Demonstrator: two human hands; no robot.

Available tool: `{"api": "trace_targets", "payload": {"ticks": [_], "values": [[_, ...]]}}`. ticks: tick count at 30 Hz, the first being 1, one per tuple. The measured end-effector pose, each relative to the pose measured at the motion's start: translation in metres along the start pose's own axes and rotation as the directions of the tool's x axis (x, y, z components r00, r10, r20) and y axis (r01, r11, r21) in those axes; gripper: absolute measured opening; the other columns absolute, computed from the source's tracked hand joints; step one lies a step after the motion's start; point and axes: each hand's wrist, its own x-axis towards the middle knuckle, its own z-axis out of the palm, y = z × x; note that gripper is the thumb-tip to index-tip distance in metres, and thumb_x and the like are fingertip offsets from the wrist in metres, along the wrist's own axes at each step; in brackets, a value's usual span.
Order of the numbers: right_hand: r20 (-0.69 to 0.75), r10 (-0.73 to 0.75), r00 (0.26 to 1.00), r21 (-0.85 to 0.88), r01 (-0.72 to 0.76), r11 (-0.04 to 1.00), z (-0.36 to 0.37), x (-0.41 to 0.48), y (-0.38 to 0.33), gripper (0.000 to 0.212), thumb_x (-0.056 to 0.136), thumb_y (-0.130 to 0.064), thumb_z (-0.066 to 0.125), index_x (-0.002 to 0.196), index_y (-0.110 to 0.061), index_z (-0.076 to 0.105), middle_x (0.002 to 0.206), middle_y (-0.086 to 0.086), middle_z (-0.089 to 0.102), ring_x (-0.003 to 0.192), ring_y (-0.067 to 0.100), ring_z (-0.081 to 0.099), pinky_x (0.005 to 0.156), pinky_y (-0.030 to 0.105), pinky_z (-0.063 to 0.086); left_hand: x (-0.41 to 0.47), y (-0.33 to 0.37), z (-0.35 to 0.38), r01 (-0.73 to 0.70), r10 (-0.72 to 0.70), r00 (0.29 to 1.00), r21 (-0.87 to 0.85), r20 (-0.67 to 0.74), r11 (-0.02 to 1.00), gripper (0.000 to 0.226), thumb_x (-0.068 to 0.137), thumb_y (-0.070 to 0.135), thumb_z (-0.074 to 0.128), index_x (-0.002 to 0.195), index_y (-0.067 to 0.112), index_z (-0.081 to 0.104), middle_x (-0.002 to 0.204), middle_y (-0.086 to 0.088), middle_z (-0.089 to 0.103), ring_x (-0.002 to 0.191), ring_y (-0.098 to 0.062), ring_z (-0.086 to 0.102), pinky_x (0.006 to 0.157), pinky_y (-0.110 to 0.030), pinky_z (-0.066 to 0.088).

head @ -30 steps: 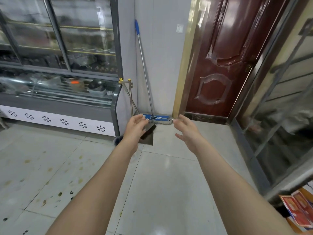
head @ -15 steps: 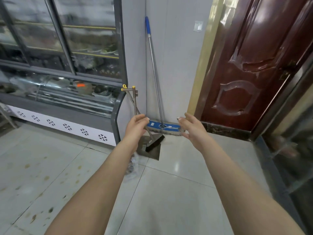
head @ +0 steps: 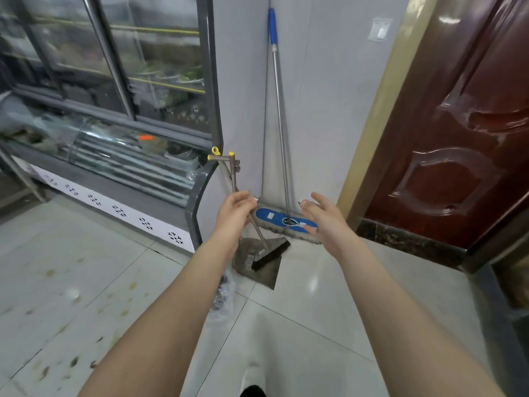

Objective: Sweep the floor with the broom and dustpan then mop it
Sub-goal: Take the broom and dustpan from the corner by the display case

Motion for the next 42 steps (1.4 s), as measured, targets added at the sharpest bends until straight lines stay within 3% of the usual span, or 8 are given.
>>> {"api": "trace_targets", "payload": {"ticks": [7,12,19,28,32,34,39,42], "values": [[0.015,0.017,1.000,-0.069,-0.016,0.997,0.012,0.122,-0.015,0.066,0.090,-0.035,0.061,0.148,-0.024,0.030,0.148,0.000,0.038,0.128,0.017,0.045,0.095,0.029,0.043,0.118,0.003,0.016,0.034,-0.034,0.999,-0.011,-0.026,0.999,0.031,0.092,0.014,0.058,0.122,0.015,0.051,0.115,-0.001,0.060,0.103,-0.012,0.056,0.093,-0.032,0.047],[0.064,0.027,0.998,-0.063,-0.023,0.998,0.038,0.212,-0.031,0.062,0.090,-0.031,0.062,0.144,-0.022,0.035,0.143,0.001,0.044,0.123,0.015,0.049,0.097,0.031,0.045,0.202,0.013,0.009,0.035,-0.037,0.997,-0.033,-0.071,0.999,0.028,0.091,0.012,0.059,0.118,0.015,0.052,0.116,-0.003,0.061,0.110,-0.016,0.056,0.100,-0.038,0.044],[0.147,0.065,0.987,-0.095,-0.052,0.994,0.075,0.302,-0.045,0.059,0.091,-0.031,0.060,0.144,-0.021,0.035,0.146,0.002,0.041,0.129,0.016,0.044,0.107,0.037,0.040,0.289,0.019,-0.002,0.048,-0.054,0.988,-0.040,-0.147,0.998,0.024,0.090,0.013,0.060,0.113,0.017,0.052,0.102,0.005,0.060,0.108,-0.015,0.056,0.103,-0.041,0.042],[0.254,0.126,0.959,-0.127,-0.096,0.987,0.107,0.410,-0.050,0.046,0.091,-0.027,0.061,0.134,-0.017,0.047,0.138,0.000,0.048,0.126,0.015,0.046,0.107,0.038,0.039,0.372,0.008,-0.002,0.039,-0.048,0.959,-0.036,-0.281,0.999,0.027,0.091,0.014,0.059,0.117,0.016,0.051,0.112,-0.002,0.058,0.107,-0.017,0.054,0.097,-0.037,0.043],[0.338,0.185,0.923,-0.159,-0.138,0.978,0.119,0.472,-0.051,0.029,0.093,-0.023,0.059,0.121,-0.018,0.053,0.123,-0.001,0.055,0.112,0.009,0.050,0.107,0.039,0.040,0.414,-0.002,-0.002,0.052,-0.065,0.931,-0.046,-0.360,0.998,0.030,0.090,0.017,0.060,0.119,0.013,0.053,0.118,-0.004,0.063,0.111,-0.017,0.057,0.095,-0.035,0.044],[0.394,0.210,0.895,-0.188,-0.145,0.971,0.125,0.503,-0.054,0.034,0.093,-0.022,0.058,0.126,-0.014,0.052,0.117,-0.003,0.055,0.114,0.010,0.050,0.106,0.038,0.040,0.433,-0.007,0.002,0.058,-0.076,0.912,-0.056,-0.403,0.997,0.030,0.090,0.019,0.061,0.119,0.013,0.055,0.115,-0.001,0.064,0.111,-0.016,0.058,0.095,-0.035,0.045],[0.517,0.281,0.809,-0.274,-0.155,0.949,0.138,0.567,-0.058,0.037,0.092,-0.022,0.060,0.127,-0.011,0.052,0.120,-0.002,0.055,0.119,0.013,0.050,0.107,0.039,0.039,0.471,-0.019,0.020,0.070,-0.119,0.853,-0.115,-0.507,0.991,0.021,0.089,0.016,0.063,0.108,0.021,0.056,0.114,-0.002,0.064,0.112,-0.019,0.059,0.098,-0.040,0.045],[0.568,0.310,0.763,-0.325,-0.138,0.936,0.149,0.597,-0.052,0.024,0.092,-0.022,0.060,0.115,-0.018,0.056,0.118,-0.003,0.057,0.119,0.014,0.051,0.106,0.039,0.041,0.488,-0.028,0.027,0.078,-0.147,0.809,-0.143,-0.569,0.987,0.026,0.089,0.015,0.063,0.113,0.016,0.055,0.114,-0.003,0.065,0.114,-0.019,0.058,0.099,-0.042,0.044]]}}
